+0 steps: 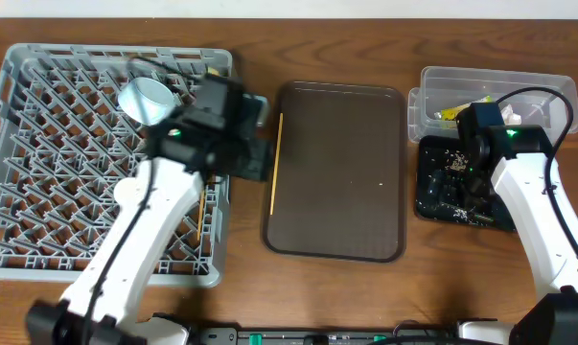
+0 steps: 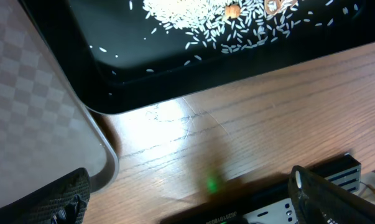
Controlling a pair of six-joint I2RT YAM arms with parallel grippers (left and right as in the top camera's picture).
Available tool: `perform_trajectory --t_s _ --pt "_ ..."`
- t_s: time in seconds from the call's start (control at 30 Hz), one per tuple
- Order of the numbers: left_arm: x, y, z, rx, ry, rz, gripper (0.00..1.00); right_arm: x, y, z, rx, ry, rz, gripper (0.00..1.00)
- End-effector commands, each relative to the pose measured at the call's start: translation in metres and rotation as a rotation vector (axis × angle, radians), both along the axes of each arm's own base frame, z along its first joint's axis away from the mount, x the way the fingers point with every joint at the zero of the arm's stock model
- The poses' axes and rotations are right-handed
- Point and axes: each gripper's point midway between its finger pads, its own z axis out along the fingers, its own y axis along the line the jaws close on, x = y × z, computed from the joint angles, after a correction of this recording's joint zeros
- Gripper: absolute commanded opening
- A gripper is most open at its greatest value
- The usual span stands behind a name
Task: Sort waste into correct bins and load items into the dishwasher
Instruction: 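Reach the left gripper back to the second chopstick and grasp it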
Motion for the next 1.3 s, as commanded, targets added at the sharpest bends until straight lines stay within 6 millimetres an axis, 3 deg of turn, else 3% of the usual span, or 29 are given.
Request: perform_trajectory --t_s 0.0,0.27,0.5,0.73,1.27 --pt "0.005 -0.012 -0.023 0.065 0.034 0.002 0.57 0.002 -0.001 0.002 0.002 -0.007 0.003 0.99" --pt "0.012 -0.042 -0.086 0.127 0.122 -0.035 0.57 0.002 -0.001 0.002 0.002 -0.006 0.003 0.99" --pt "0.032 -0.028 -0.123 0.235 0.120 0.088 0.63 0.000 -0.001 0.002 0.001 0.003 0.003 0.99" --pt "0.037 -0.039 -0.139 0.195 0.138 0.100 0.63 -0.001 -0.001 0.003 0.001 0.006 0.003 0.99" --pt "0.041 -0.034 -0.155 0.223 0.147 0.164 0.63 -0.002 -0.001 0.003 -0.001 0.012 0.003 0.99"
